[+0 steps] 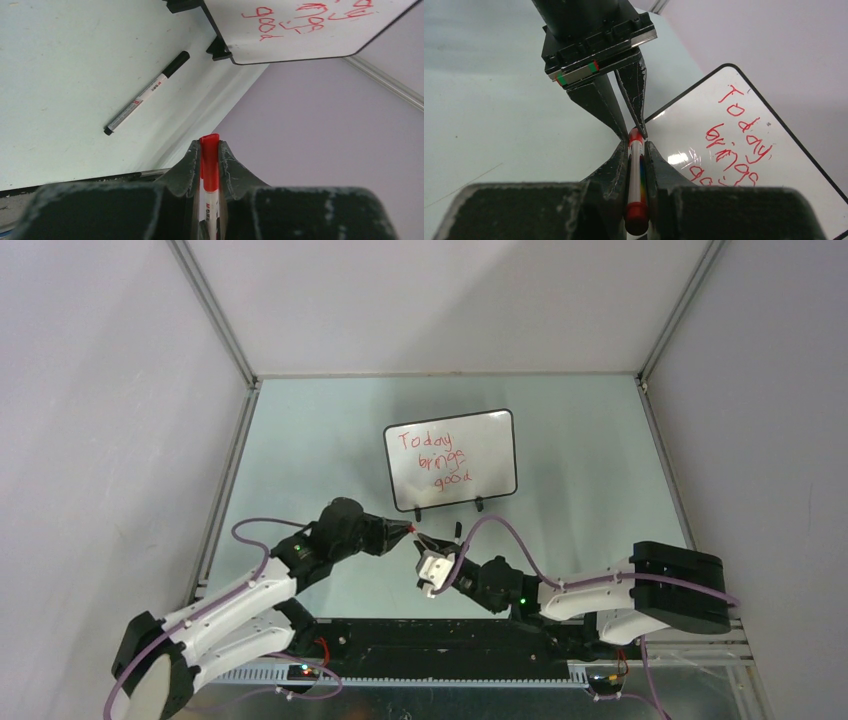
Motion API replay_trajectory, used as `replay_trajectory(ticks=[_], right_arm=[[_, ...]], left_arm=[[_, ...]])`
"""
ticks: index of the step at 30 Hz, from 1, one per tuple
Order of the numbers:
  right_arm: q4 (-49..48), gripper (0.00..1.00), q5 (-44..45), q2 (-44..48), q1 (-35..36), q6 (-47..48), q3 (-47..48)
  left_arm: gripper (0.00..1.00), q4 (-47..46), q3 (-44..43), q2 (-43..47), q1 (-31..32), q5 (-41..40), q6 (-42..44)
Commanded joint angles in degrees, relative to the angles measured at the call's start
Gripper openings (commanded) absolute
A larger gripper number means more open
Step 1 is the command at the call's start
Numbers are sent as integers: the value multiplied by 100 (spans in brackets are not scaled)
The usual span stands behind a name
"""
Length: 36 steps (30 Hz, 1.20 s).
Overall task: Write a sentence on the whiteboard
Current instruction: Insert the whiteboard marker without the cap into the pen cap, then put down the whiteboard marker at the center of the board.
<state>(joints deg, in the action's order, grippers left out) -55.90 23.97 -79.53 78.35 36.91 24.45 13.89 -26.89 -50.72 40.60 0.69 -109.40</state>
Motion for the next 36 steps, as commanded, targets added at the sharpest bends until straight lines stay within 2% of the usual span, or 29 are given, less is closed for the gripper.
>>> replay_trajectory(ticks=[1, 11, 14, 16, 19, 23, 25, 29, 32, 34, 36], right_arm=[[196, 0, 187, -251, -135, -46, 139], [400, 0, -32, -185, -309, -369, 139], [432, 0, 12, -68, -345, -461, 139], [511, 0, 95, 119, -390, -602, 139], [1119, 0, 104, 716, -545, -1076, 187], [2502, 0, -54, 1635, -801, -1904, 328], [3304, 0, -107, 2054, -915, -2339, 418], [4951, 0, -90, 2727, -1047, -3102, 703], [6883, 0, -187, 2881, -1340, -4047, 1414], [7855, 0, -319, 2757, -1585, -4596, 1876], [8667, 0, -346, 2596, -1734, -4990, 2204]], left_arm=[[0, -439, -537, 643, 462, 828, -206], [0, -776, -511, 445, 672, 945, -260], [0, -609, -486, 400, 669, 748, -216], [6, -581, -306, 443, 603, 536, -243], [31, -591, 106, 488, 434, 349, -271], [57, -470, 485, 492, 71, 209, -53], [64, -452, 595, 498, -43, 204, 99], [75, -193, 591, 629, -235, 108, 609], [80, 257, 443, 780, -372, -145, 1208], [82, 394, 334, 887, -481, -444, 1837], [84, 361, 176, 983, -592, -552, 2840]])
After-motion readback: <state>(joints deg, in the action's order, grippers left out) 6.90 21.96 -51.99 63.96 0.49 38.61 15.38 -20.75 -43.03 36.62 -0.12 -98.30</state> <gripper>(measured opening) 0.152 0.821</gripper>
